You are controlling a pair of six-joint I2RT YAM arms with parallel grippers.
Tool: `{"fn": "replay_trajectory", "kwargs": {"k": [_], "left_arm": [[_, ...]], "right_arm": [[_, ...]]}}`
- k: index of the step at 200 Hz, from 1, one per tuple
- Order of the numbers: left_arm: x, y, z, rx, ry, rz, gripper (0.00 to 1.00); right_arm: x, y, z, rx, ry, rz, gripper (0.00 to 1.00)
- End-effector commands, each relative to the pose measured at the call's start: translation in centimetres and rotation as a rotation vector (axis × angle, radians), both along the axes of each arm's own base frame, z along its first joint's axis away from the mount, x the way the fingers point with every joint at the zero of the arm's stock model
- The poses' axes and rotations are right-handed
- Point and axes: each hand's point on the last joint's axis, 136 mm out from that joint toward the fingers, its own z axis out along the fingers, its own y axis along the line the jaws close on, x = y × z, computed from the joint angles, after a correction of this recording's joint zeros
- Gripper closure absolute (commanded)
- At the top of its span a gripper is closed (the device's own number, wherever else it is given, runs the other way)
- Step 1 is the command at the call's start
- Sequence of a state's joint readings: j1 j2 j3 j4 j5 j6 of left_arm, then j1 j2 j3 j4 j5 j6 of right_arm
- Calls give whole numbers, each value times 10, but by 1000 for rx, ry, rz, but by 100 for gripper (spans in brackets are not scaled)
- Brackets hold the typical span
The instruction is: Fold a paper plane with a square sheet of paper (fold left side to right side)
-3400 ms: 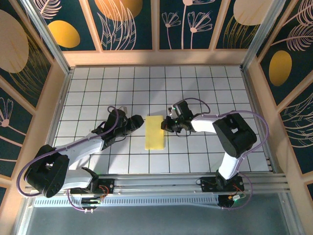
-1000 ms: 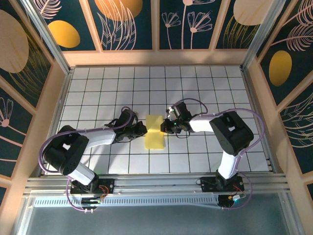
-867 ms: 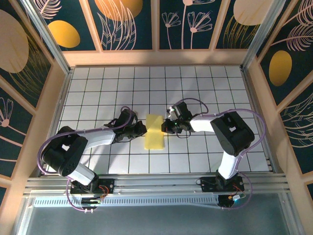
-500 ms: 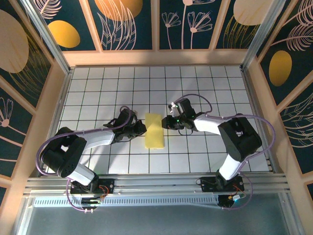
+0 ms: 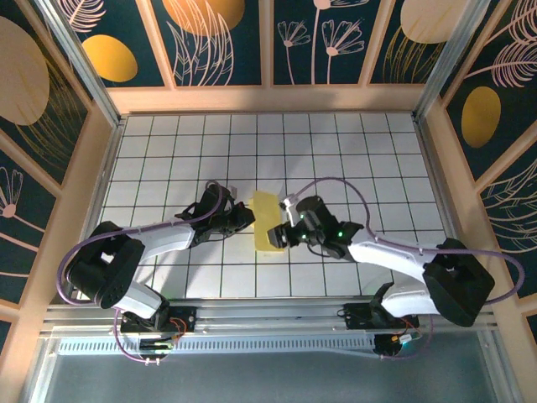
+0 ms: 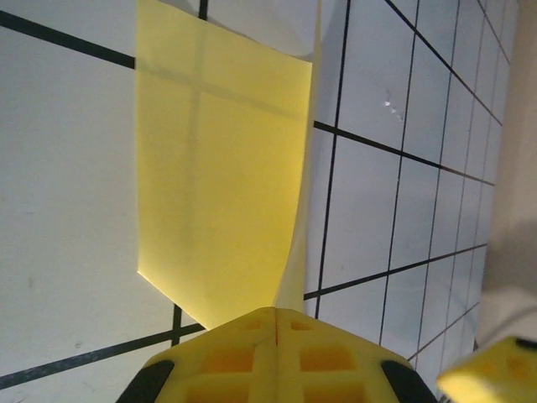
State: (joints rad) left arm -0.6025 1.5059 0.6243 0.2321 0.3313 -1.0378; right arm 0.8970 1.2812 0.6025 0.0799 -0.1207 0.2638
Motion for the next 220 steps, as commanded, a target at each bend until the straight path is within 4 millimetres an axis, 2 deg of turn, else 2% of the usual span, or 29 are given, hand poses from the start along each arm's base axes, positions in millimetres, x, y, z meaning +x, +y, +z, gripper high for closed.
{"fn": "replay_trajectory", "kwargs": {"k": [1,19,49,88,112,156,220], "left_arm": [[-3,-3,7,-44,9,7,100],[-3,-3,7,-45,10,8,100],[-3,-4,6,-45,11,6,100],[-3,-4,6,-42,11,6,100],[-2,-3,5,-35,11,5,100],[-3,-3,3,-27,16,2,100],[-1,2,-2,6,17,20,100]], "right_arm": [[-5,-5,-8,-135,-188,-9,33],[-20,2,-18,-219,-272,32,31],[-29,13,-31,-349,-378,73,26],[-26,27,-47,-468,-448,113,26],[-17,36,-46,-497,-494,110,29],[-11,47,-42,-503,-531,114,44],[-22,45,-38,-472,-495,143,79]]}}
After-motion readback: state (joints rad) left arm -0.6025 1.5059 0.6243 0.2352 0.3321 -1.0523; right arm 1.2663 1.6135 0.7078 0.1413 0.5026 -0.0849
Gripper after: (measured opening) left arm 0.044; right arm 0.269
